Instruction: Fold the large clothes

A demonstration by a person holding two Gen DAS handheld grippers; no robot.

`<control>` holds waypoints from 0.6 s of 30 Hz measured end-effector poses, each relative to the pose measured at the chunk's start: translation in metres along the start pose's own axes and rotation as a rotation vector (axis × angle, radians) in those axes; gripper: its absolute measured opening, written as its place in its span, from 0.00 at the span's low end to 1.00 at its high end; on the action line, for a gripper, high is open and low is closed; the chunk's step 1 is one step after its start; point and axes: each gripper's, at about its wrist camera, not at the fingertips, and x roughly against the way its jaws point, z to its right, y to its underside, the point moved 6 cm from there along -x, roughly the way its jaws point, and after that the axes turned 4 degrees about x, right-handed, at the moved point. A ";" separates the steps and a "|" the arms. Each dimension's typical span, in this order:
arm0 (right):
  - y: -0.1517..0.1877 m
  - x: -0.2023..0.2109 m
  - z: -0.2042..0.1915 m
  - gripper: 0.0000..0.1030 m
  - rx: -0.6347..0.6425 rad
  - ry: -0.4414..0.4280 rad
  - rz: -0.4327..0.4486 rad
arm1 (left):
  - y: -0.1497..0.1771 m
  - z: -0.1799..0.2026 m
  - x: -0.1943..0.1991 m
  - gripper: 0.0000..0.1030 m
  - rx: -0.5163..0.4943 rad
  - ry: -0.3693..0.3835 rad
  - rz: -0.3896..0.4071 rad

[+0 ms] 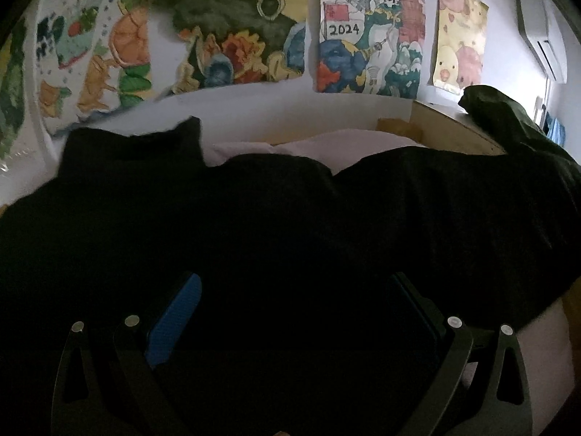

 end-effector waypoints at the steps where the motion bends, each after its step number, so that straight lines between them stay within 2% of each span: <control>1: 0.000 -0.001 0.000 0.98 -0.007 -0.007 0.008 | 0.002 0.001 -0.006 0.97 0.003 0.000 -0.013; 2: 0.002 -0.001 0.001 0.93 -0.012 -0.006 0.012 | 0.005 0.002 -0.015 0.97 0.003 -0.005 -0.038; 3: 0.003 -0.003 0.000 0.81 -0.015 0.004 0.013 | 0.009 0.002 -0.024 0.97 -0.001 -0.011 -0.060; 5: 0.005 -0.006 -0.001 0.65 -0.013 0.033 0.019 | 0.016 0.003 -0.035 0.97 -0.010 -0.022 -0.089; 7: 0.006 -0.009 -0.006 0.57 -0.006 0.027 0.023 | 0.023 0.003 -0.042 0.98 -0.019 -0.032 -0.104; 9: 0.006 -0.008 -0.009 0.37 0.016 0.033 0.032 | 0.029 0.002 -0.049 0.98 -0.019 -0.036 -0.118; 10: 0.006 -0.008 -0.011 0.32 0.023 0.023 0.041 | 0.031 0.001 -0.052 0.99 -0.018 -0.037 -0.123; 12: 0.005 -0.004 -0.014 0.16 0.015 -0.032 0.057 | 0.037 -0.001 -0.058 0.99 -0.017 -0.040 -0.137; 14: 0.002 0.005 -0.020 0.11 0.006 -0.092 0.095 | 0.039 -0.004 -0.058 0.98 -0.003 -0.030 -0.155; 18: -0.014 0.044 -0.050 0.10 0.061 -0.224 0.212 | 0.031 -0.027 -0.033 0.98 0.082 0.031 -0.155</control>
